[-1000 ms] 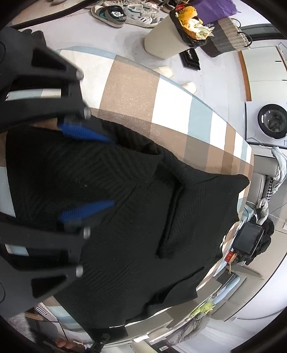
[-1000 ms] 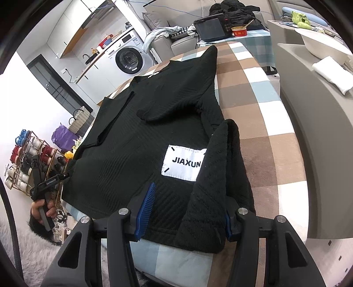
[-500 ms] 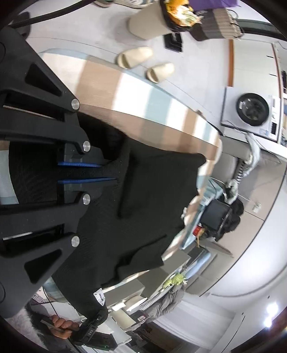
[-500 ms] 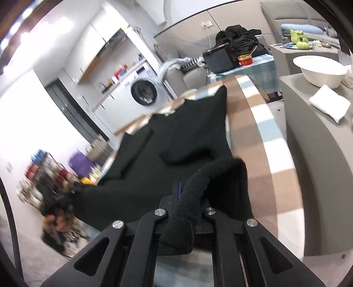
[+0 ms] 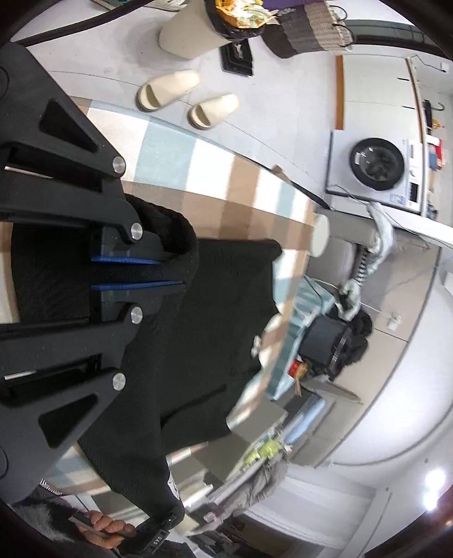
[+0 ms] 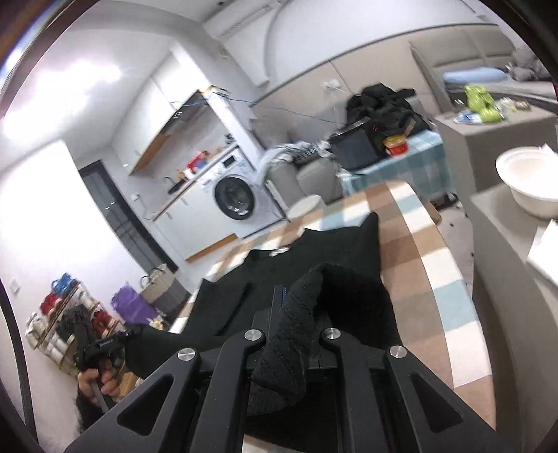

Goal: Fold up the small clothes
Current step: 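Fold the held hem up over the sweater body with both tools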

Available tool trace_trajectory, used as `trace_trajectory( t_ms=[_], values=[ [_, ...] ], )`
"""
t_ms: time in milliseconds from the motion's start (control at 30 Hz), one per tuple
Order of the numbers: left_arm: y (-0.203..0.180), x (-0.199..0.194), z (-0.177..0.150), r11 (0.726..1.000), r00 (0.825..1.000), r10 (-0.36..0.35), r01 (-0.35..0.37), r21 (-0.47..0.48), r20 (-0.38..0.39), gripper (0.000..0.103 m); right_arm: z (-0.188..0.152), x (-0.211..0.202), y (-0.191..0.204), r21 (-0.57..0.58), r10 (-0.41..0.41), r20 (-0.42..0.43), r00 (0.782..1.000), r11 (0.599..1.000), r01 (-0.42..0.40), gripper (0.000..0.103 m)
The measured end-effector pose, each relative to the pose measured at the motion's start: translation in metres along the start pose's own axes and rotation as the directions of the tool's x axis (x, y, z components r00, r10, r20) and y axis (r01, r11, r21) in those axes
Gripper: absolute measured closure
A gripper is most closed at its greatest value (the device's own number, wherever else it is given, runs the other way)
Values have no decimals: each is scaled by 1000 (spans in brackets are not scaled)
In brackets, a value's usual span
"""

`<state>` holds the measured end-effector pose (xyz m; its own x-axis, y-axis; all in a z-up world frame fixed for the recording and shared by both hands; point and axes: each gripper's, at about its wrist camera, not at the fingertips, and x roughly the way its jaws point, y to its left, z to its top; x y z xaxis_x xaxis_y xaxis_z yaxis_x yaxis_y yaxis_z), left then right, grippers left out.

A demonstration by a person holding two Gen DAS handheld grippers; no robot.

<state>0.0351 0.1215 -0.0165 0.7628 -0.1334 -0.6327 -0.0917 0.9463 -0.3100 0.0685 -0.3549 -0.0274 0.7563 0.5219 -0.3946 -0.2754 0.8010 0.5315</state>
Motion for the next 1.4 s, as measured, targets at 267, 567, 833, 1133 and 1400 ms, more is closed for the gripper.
trace_trajectory(
  t_ms=[267, 567, 833, 1133, 1400],
  values=[
    [26, 50, -38, 996, 984, 59, -69, -58, -167, 81, -41, 55, -36, -64, -321, -328, 888, 946, 319, 80],
    [23, 67, -47, 997, 981, 77, -79, -3, -177, 51, -39, 61, -56, -38, -308, -321, 896, 949, 312, 56],
    [-1, 82, -42, 995, 981, 79, -68, 67, -178, 57, -33, 93, -42, -136, -294, -310, 904, 955, 264, 63],
    [-27, 69, -59, 981, 972, 121, -85, 176, -204, 56, -40, 88, -42, -170, -310, -349, 884, 949, 266, 64],
    [-8, 36, -59, 996, 978, 77, -66, 64, -194, 56, -32, 44, -41, -48, -228, -310, 923, 973, 225, 64]
  ],
)
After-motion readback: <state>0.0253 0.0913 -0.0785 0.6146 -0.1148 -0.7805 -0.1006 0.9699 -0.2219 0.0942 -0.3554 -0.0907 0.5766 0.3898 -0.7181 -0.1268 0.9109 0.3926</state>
